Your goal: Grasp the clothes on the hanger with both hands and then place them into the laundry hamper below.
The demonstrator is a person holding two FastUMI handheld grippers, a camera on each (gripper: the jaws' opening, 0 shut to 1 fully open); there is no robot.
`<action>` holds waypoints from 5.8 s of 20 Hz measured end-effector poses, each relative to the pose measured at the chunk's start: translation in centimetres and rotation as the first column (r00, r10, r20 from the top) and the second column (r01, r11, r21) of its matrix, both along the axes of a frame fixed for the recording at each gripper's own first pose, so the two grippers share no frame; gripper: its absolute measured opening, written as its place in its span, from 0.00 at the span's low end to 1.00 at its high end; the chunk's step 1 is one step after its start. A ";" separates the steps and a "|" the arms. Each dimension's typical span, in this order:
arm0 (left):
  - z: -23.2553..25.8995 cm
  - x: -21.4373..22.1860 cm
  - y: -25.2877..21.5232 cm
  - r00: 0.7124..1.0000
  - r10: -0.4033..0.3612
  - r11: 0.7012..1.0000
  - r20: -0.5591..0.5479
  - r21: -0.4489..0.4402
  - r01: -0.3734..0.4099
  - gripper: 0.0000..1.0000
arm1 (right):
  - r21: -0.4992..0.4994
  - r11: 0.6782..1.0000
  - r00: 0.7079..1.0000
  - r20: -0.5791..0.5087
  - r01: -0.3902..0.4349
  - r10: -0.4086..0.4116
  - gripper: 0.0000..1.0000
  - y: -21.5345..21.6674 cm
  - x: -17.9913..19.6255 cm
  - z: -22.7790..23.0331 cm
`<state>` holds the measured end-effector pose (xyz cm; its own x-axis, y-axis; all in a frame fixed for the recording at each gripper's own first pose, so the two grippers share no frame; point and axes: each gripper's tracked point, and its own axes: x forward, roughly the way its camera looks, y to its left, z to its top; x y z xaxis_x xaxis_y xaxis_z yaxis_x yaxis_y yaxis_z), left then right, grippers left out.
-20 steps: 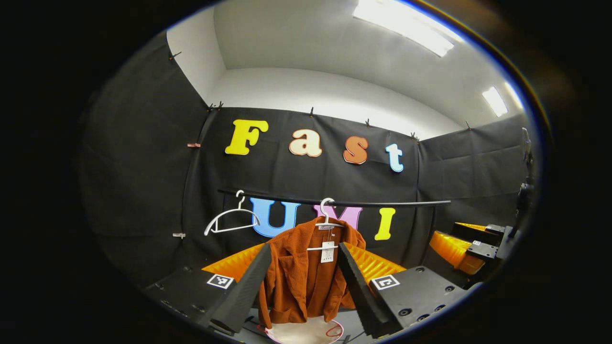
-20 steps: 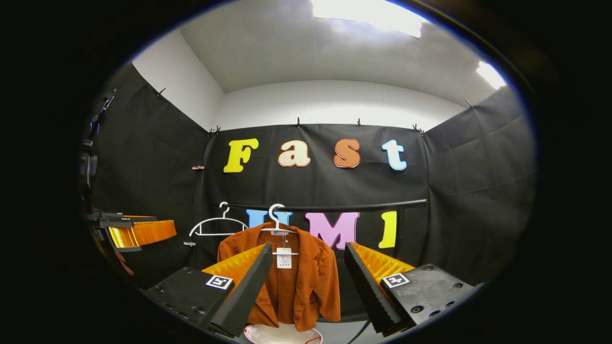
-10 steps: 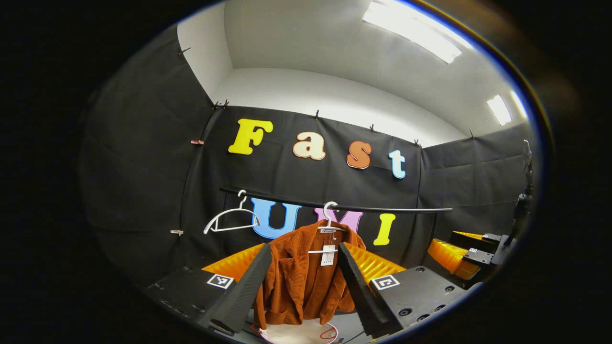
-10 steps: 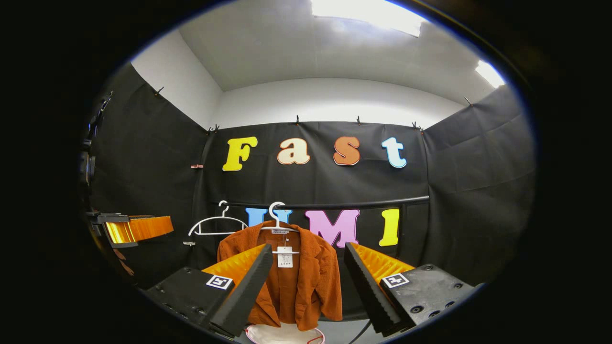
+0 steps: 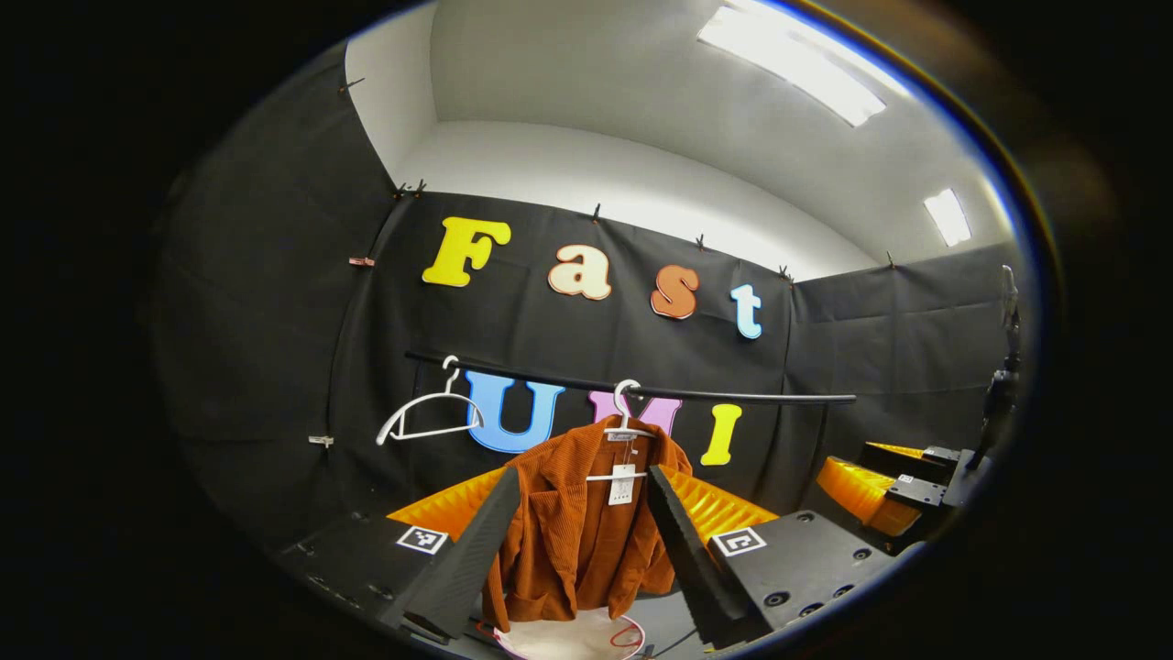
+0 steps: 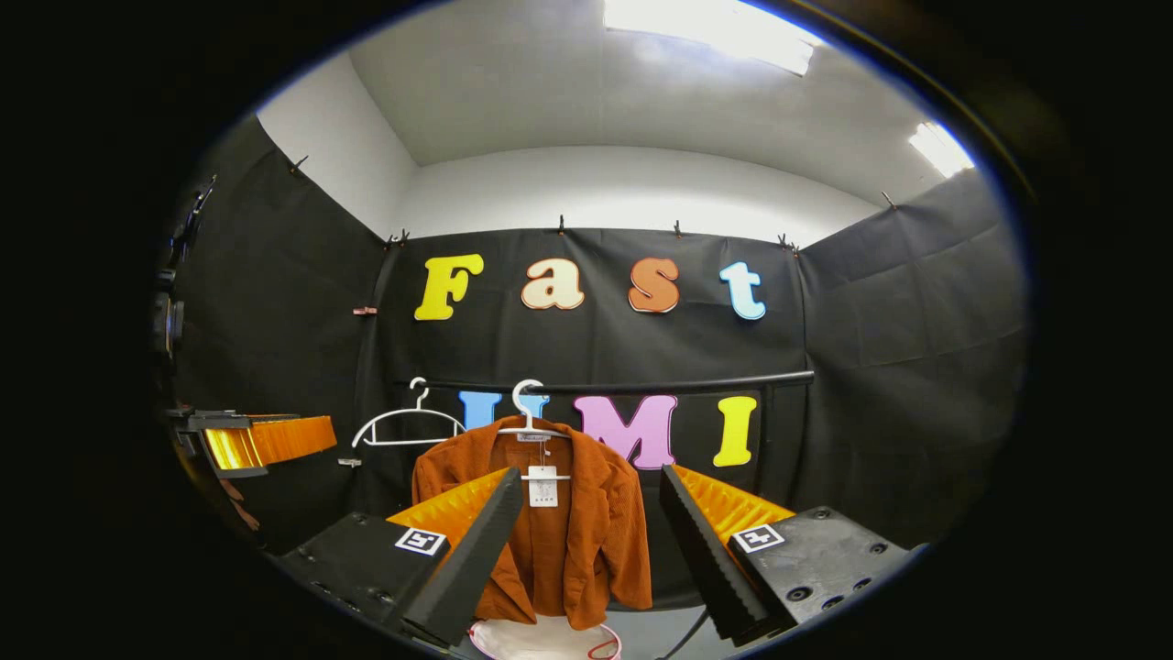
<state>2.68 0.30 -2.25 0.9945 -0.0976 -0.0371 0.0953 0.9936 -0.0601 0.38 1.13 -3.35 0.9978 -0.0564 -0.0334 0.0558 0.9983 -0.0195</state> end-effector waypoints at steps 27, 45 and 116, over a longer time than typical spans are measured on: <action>-18.1 19.2 1.6 0.960 0.215 0.976 -0.178 -0.008 -0.219 0.89 | 0.127 0.947 0.930 -0.188 -0.295 0.315 0.98 -0.4 25.7 -22.7; -20.8 25.4 -1.2 0.954 0.198 0.969 -0.224 -0.103 -0.225 0.89 | 0.366 0.849 0.849 -0.224 -0.381 0.478 0.97 2.3 31.7 -28.5; -25.8 19.3 2.6 0.821 0.188 0.948 -0.539 -0.118 -0.294 0.07 | 0.657 0.665 0.711 -0.273 -0.354 0.648 0.13 -2.0 31.0 -29.2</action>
